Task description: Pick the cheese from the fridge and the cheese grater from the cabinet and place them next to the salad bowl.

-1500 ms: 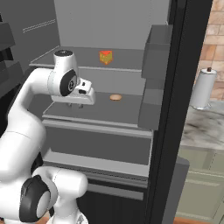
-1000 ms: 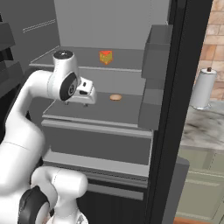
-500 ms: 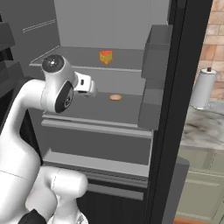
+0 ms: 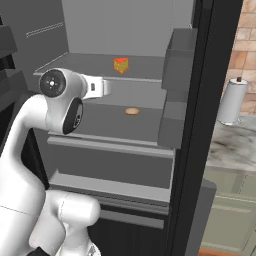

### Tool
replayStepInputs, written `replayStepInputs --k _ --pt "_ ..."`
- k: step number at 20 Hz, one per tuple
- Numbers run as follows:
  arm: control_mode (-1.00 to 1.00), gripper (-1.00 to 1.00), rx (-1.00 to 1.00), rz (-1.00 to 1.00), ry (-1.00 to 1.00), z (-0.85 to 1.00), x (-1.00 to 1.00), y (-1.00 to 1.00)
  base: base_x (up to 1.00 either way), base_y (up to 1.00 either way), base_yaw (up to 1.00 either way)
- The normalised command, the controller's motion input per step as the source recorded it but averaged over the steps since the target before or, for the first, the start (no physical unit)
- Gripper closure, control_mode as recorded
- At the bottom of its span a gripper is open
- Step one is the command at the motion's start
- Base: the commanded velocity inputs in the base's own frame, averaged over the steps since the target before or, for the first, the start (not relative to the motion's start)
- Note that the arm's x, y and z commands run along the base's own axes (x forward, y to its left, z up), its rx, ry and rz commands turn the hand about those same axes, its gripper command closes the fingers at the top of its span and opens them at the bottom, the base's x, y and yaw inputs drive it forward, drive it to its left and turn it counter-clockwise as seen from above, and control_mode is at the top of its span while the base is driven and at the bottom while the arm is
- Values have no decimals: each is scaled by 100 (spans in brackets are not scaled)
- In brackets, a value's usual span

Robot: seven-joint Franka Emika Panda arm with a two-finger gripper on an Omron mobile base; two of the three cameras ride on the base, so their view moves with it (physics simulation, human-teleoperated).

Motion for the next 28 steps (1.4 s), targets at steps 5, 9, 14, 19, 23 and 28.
replayStepInputs --k 5,9,14,19,23,28 --pt "-100 -100 0 -6 -8 60 0 -13 0 0 0" --pt "-100 -100 -1 -7 0 52 2 -9 0 0 0" --pt "-100 -100 -1 -5 6 36 16 -11 0 0 0" --pt "-100 -100 0 0 3 6 23 -17 0 0 0" --pt "-100 -100 0 0 9 0 40 -5 0 0 0" --pt "-100 -100 0 1 8 -1 35 2 0 0 0"
